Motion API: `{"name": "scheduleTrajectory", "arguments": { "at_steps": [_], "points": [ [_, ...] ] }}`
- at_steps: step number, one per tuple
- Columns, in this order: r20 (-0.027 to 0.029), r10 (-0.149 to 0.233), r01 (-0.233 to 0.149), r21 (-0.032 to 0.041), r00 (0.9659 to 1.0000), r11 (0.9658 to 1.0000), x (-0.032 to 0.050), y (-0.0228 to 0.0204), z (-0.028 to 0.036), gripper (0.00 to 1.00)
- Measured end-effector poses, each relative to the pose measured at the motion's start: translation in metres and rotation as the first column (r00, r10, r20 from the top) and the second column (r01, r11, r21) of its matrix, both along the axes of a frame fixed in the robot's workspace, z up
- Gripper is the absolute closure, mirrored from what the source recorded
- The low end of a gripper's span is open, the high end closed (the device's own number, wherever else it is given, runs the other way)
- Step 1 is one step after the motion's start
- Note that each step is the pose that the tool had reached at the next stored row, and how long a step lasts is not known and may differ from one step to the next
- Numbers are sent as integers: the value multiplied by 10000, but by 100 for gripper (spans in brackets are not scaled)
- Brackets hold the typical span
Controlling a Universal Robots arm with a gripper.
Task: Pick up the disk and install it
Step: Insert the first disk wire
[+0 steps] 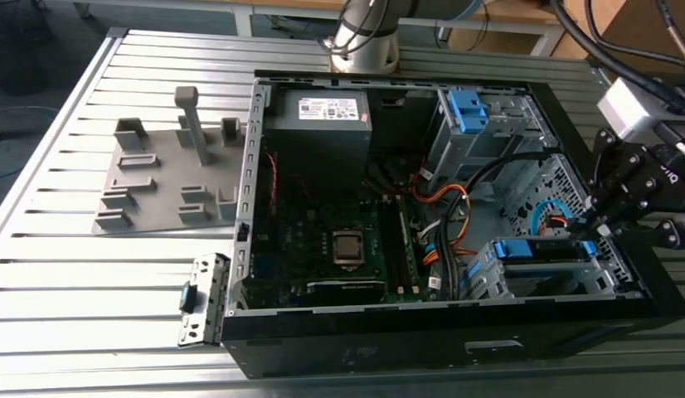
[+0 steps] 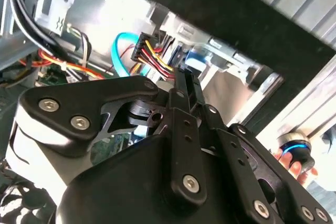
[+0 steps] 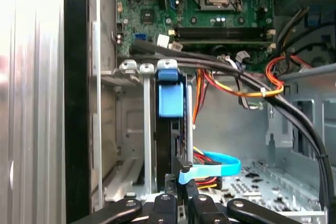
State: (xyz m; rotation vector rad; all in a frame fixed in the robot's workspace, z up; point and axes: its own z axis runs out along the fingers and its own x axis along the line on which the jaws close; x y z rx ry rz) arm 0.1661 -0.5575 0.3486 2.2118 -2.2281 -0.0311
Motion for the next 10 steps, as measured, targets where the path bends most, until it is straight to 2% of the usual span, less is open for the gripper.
{"name": "scheduleTrajectory", "arguments": {
  "at_steps": [6, 10],
  "points": [
    [1, 0, 0, 3, 10000, 10000, -20, -23, -72, 82],
    [1, 0, 0, 26, 10000, 10000, -32, -3, -94, 82]
  ]
}}
